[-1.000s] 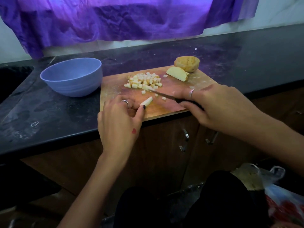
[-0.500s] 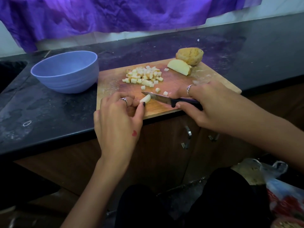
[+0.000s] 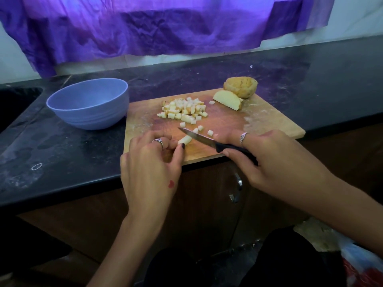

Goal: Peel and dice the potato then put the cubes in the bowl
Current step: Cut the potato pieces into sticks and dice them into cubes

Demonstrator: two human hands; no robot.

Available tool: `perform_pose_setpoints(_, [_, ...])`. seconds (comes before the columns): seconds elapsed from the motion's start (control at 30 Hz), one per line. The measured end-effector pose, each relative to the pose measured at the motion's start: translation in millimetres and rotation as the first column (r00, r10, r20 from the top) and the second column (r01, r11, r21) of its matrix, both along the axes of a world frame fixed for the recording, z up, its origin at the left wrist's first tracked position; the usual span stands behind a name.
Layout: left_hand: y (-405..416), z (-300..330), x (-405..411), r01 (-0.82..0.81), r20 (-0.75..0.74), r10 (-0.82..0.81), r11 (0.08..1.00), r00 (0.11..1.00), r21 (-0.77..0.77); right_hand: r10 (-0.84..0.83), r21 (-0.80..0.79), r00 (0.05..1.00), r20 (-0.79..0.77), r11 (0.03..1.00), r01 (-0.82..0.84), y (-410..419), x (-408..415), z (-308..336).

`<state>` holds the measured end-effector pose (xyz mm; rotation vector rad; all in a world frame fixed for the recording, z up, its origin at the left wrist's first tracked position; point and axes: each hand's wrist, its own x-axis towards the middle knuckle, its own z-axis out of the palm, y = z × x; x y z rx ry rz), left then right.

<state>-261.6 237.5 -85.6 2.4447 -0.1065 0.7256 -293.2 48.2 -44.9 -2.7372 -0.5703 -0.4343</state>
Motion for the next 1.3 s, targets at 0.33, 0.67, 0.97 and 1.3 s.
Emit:
perform_pose_setpoints(0.33, [-1.2,0.5,0.4,-0.025,-0.014,0.025,1.0,1.0,-0.005,-0.018,-0.276,1.0,-0.011,0.961,0.014,15.0,4.1,7.1])
perform_pose_setpoints(0.67, [-1.5,-1.0,-1.8,-0.023,0.007,0.023,0.999,1.0,-0.029,-0.031,-0.012,0.999,-0.007,0.999,0.031,9.2,-7.0,-2.6])
perform_pose_setpoints(0.97, [-0.8,-2.5,1.3,-0.012,-0.004,0.012,1.0,1.0,-0.011,-0.014,-0.033,0.993,-0.12,0.999,0.011,17.2,5.3,0.2])
perform_pose_setpoints(1.3, [-1.0,-3.7,0.5,-0.028,0.014,0.027,1.0,1.0,0.01,-0.081,-0.206,0.997,0.016,0.975,0.083,24.4,0.8,2.3])
